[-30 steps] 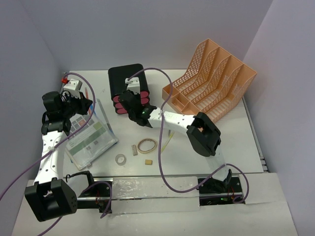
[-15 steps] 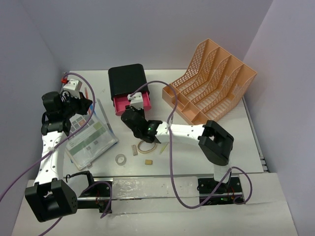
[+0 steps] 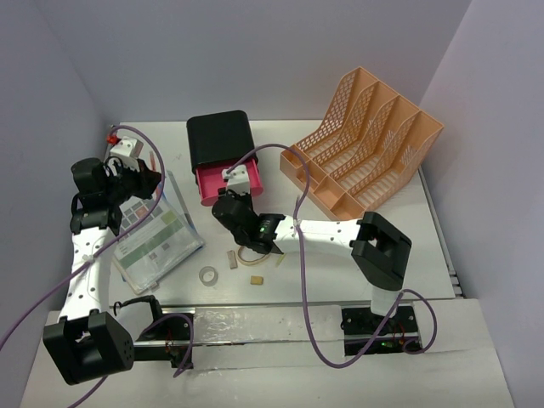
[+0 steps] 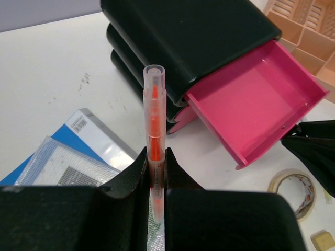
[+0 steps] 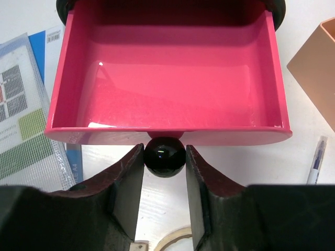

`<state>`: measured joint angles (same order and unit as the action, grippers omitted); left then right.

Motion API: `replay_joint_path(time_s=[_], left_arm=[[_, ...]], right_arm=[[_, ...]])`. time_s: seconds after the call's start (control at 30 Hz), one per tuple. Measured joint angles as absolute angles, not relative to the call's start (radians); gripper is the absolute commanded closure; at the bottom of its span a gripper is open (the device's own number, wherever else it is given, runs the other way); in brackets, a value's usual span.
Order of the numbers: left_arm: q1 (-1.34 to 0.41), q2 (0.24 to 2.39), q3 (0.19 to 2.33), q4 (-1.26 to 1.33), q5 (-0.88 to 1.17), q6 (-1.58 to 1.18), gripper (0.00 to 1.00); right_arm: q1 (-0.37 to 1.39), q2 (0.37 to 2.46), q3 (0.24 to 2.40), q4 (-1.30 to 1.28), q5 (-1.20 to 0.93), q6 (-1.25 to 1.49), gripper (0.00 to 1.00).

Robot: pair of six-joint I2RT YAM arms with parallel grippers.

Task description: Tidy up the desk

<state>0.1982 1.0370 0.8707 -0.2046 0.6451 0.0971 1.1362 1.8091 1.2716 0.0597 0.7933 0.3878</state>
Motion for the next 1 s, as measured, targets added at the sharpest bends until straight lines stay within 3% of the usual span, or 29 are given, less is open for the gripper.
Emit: replay_joint_path(time_s=[0.1, 0.3, 0.57, 0.8, 1.0], left_arm=[[0.198, 1.037, 0.884, -0.206, 0.678, 0.09, 1.0], [0.169, 1.037, 0.94, -0.206, 0.738, 0.083, 1.0], [-0.125, 1.154, 1.093, -0.214, 0.647, 0.116, 1.0], [-0.349, 1.387, 1.306, -0.267, 0.505, 0.227, 1.0], [-0.397, 1.54, 1.36, -0.329, 0.409, 0.295, 0.96]], right_arm=[[1.136, 1.813, 1.275, 0.062, 0.793, 0.376, 0.41], [1.137, 1.818, 1.278, 0.067, 0.791, 0.368, 0.34], [1.137, 1.789, 1.252, 0.091, 0.769, 0.365, 0.34], [1.137, 1.541, 1.048, 0.121, 0.723, 0.385, 0.33], [1.136, 1.29, 0.903, 0.126, 0.723, 0.408, 0.32]])
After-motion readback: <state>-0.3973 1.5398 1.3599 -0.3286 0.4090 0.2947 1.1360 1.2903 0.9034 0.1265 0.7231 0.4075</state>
